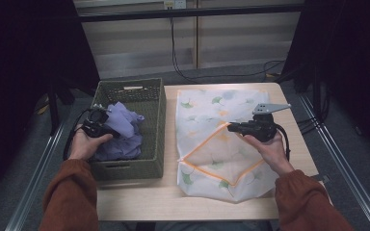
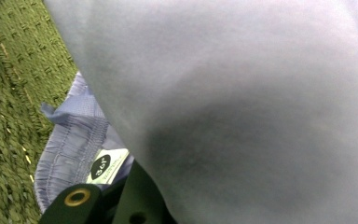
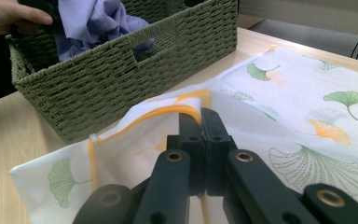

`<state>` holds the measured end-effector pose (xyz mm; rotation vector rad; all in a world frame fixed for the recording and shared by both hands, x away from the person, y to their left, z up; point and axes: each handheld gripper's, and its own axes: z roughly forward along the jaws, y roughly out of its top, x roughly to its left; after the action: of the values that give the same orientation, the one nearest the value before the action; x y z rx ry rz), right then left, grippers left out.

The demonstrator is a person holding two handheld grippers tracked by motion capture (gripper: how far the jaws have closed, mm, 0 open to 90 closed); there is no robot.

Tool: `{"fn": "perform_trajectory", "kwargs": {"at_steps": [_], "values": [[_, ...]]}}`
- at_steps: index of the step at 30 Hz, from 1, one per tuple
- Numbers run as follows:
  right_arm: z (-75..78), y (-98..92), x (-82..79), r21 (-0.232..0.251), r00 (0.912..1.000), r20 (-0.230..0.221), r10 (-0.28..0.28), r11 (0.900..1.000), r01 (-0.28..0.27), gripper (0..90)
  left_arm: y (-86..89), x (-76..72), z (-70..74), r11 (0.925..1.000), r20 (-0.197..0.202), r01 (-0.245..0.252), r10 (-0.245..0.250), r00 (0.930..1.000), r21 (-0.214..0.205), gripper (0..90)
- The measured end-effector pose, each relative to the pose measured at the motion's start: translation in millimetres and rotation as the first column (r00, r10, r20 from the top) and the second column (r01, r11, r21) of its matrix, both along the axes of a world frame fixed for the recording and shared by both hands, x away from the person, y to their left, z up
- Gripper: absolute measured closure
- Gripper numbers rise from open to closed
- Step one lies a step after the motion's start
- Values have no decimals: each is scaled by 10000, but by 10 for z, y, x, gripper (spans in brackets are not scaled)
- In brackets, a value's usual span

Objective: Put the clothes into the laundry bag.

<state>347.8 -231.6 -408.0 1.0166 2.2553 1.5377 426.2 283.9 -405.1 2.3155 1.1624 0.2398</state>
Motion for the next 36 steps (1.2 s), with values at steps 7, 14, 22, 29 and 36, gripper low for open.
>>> {"fn": "perform_trajectory", "kwargs": {"at_steps": [7, 14, 22, 29, 36], "values": [[-8, -2, 8, -10, 10000, -22, -3, 10000, 3, 898, 57, -106, 124, 9958, 686, -120, 183, 9975, -909, 754], [-2, -4, 2, 21, 10000, -42, 26, 10000, -26, 898, 94, -234, 267, 9842, 1497, 158, 109, 9887, -1766, 754], [-5, 0, 2, 5, 10000, -42, 59, 10000, -58, 898, 129, -342, 313, 9692, 2346, -204, 797, 9688, -2453, 757], [-1, -1, -2, 77, 10000, -51, 49, 10000, -49, 898, 190, -406, 374, 9512, 2762, -256, 1150, 9542, -3076, 758], [-7, 1, -15, 52, 10000, -4, -13, 10000, 13, 898, 224, -479, 388, 9425, 3152, -381, 1489, 9373, -3319, 756]]}}
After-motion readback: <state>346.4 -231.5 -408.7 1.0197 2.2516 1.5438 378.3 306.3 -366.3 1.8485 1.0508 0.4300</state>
